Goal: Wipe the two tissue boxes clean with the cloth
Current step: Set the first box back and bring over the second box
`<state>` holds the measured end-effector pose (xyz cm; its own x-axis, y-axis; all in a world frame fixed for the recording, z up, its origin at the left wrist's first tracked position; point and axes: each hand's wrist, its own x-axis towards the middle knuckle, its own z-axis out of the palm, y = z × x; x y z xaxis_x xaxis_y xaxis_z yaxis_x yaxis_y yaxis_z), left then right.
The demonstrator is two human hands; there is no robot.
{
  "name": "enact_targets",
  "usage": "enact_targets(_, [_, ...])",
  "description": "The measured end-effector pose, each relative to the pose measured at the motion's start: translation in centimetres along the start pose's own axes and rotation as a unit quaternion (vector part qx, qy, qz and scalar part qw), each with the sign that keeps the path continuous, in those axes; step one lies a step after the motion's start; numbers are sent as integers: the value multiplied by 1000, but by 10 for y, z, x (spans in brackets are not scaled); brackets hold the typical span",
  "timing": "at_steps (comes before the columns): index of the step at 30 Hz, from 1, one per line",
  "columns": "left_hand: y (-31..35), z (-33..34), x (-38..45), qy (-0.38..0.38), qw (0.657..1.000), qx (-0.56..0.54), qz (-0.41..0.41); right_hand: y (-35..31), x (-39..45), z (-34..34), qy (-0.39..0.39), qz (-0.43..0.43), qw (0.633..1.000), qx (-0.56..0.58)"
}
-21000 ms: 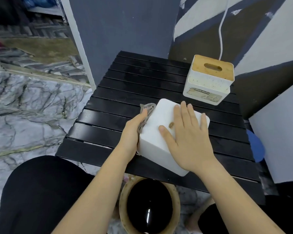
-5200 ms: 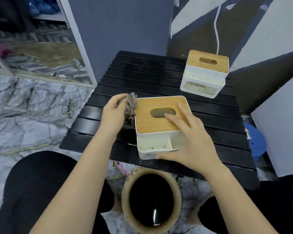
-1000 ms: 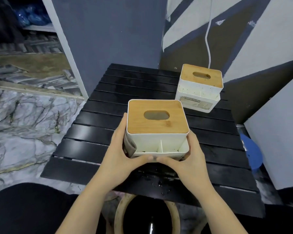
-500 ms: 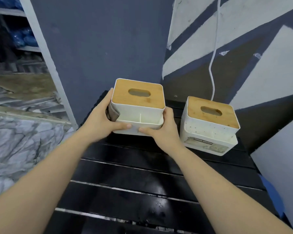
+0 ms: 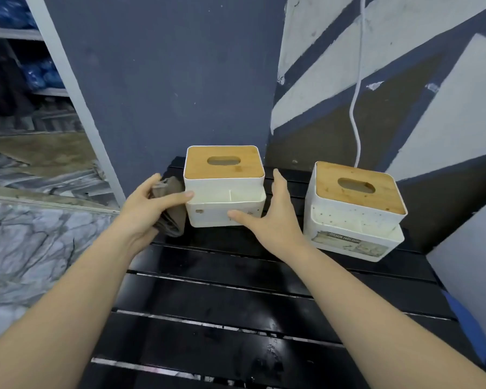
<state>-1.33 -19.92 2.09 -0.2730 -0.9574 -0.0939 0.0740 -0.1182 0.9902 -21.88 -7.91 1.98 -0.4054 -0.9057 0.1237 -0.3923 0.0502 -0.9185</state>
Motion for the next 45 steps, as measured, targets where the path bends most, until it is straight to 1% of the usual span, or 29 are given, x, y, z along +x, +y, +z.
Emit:
enact_targets(2, [11, 3, -9, 28, 999, -45, 3, -6, -19, -17, 24, -40, 999, -16])
enact_targets(3, [18, 7, -14, 42, 998, -53, 19, -8, -28, -28, 44, -61, 997, -21])
enact_targets(6, [43, 37, -22, 57, 994, -41, 89, -8, -44, -74, 145, -99, 983, -50])
enact_targets(8, [57, 74, -26, 29, 990, -5, 135, -1, -42, -108, 211, -84, 971, -76])
enact_targets(10, [66, 121, -33, -12, 983, 47, 179, 8, -35, -138, 241, -27, 966, -94])
enact_targets(12, [70, 172, -40, -61, 969, 106, 214, 19, -28, -163, 237, 50, 968, -70])
enact_targets(13, [66, 196, -42, -98, 962, 133, 219, 24, -26, -173, 225, 84, 970, -48])
enact_targets(15, [49, 235, -40, -172, 947, 189, 194, 35, -25, -186, 182, 136, 974, 0])
enact_targets(17, [20, 255, -32, -209, 922, 284, 158, 48, -28, -189, 128, 153, 979, 35])
enact_targets(18, [7, 259, -29, -211, 903, 336, 163, 53, -30, -188, 111, 145, 982, 40])
enact_targets(19, [-4, 261, -27, -201, 885, 378, 182, 58, -33, -186, 106, 132, 985, 38])
enact_targets(20, [-11, 261, -28, -185, 875, 399, 203, 62, -37, -183, 111, 120, 986, 35])
enact_targets(21, [-14, 260, -32, -172, 873, 404, 213, 63, -42, -181, 118, 112, 986, 34])
enact_targets(25, [-16, 243, -59, -159, 876, 395, 226, 55, -73, -169, 129, 95, 986, 32])
enact_targets(30, [-19, 199, -124, -144, 880, 388, 232, 40, -136, -144, 130, 66, 989, 22])
enact_targets(35, [-15, 152, -199, -106, 897, 378, 206, 22, -206, -110, 136, 44, 989, 35])
enact_targets(40, [-7, 109, -266, -60, 905, 360, 220, -6, -270, -81, 139, 29, 987, 78])
enact_targets(42, [-10, 93, -285, -55, 910, 351, 212, -12, -290, -70, 139, 28, 985, 94])
enact_targets(45, [-20, 76, -300, -60, 912, 356, 192, -13, -311, -57, 134, 29, 987, 78])
